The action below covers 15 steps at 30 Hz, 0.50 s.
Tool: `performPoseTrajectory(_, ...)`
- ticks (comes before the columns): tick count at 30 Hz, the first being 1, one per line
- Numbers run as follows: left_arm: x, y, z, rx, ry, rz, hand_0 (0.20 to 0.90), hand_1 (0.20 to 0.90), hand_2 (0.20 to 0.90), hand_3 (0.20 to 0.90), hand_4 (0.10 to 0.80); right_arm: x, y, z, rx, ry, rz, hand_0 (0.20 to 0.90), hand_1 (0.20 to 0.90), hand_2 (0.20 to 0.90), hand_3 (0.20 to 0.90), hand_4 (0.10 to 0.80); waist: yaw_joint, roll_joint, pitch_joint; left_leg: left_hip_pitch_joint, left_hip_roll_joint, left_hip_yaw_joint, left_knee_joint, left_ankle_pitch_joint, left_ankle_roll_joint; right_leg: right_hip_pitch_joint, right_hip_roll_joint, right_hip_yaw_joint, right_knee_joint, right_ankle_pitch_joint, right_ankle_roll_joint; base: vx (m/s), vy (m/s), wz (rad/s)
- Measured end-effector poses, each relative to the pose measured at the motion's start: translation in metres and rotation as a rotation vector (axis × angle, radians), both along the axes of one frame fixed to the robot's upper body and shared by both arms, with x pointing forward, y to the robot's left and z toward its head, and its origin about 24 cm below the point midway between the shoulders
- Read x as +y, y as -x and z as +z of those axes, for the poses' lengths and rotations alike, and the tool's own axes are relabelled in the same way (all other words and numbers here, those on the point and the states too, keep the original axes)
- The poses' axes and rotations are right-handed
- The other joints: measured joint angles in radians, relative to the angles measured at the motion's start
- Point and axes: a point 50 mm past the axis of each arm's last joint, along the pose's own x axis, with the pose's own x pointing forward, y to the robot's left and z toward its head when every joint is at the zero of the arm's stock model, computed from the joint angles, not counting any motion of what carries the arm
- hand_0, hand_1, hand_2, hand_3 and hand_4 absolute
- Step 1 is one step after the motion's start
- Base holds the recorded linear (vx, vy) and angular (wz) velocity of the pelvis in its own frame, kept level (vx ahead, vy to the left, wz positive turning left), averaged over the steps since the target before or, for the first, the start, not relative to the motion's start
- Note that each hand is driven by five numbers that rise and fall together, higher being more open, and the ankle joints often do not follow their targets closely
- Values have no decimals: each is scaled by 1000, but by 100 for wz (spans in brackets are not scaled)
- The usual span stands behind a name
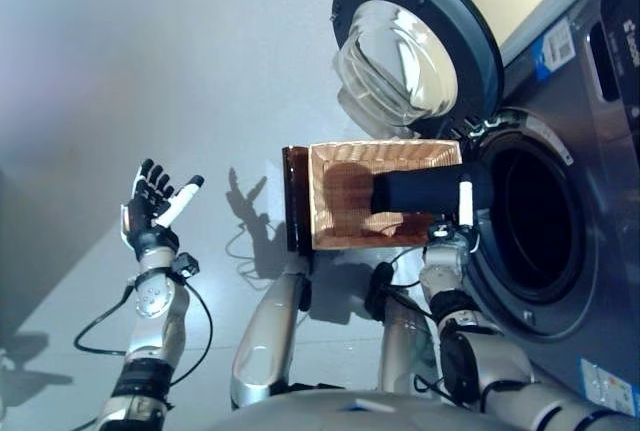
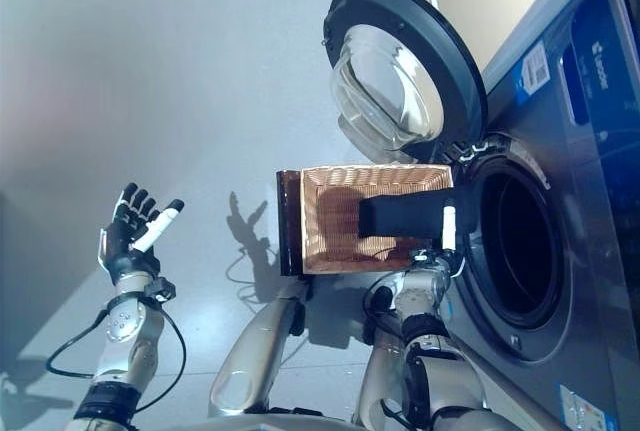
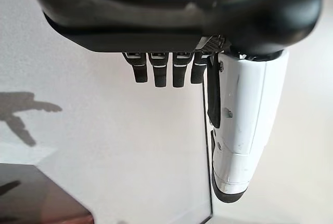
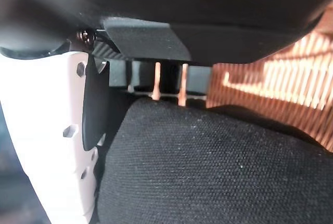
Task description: Pick up the clothes and place them into the washing machine
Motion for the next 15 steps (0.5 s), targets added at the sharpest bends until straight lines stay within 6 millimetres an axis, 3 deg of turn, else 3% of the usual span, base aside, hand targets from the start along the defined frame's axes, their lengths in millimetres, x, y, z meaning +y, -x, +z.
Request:
performPoseTrajectory(3, -6, 3, -5, 17, 15, -3, 900, 900, 900, 900, 800, 0, -5, 8, -40, -5, -43, 200, 200, 200, 200, 300, 1, 22, 4, -58, -1, -6, 132, -66, -5, -51, 8, 51, 81, -37, -13, -32, 18, -35)
performPoseTrajectory(4, -5, 7, -9, 34, 15, 2, 900, 900, 900, 900, 800, 3, -9, 12, -51, -29, -69, 200, 200, 200, 200, 300, 2, 23, 7, -86, 8, -15, 234, -122, -14, -73, 21, 63, 140, -39, -9, -45, 14, -63)
performPoseTrajectory(7, -5, 12, -13, 51, 20, 13, 900, 900, 900, 900, 800, 2, -17, 25, -80, -31, -99, 200, 200, 200, 200, 300, -7, 39, 17, -138, 34, -13, 396, -207, -22, -109, 29, 82, 239, -85, -19, -6, 7, -48)
performPoseTrajectory(9, -7, 10, -13, 45, 26, 13, 900, 900, 900, 900, 800, -7, -18, 32, -95, -33, -166, 200, 200, 200, 200, 300, -29, 46, 21, -168, 39, -21, 438, -223, -21, -135, 30, 87, 282, -103, -33, 24, 4, -1)
performPoseTrajectory(15, -4, 27, -24, 99, 32, 50, 900, 900, 900, 900, 800, -29, -11, 36, -78, -50, -297, 200, 200, 200, 200, 300, -29, 54, 27, -176, 53, -8, 454, -232, -31, -169, 32, 102, 310, -107, -32, 18, 21, -16)
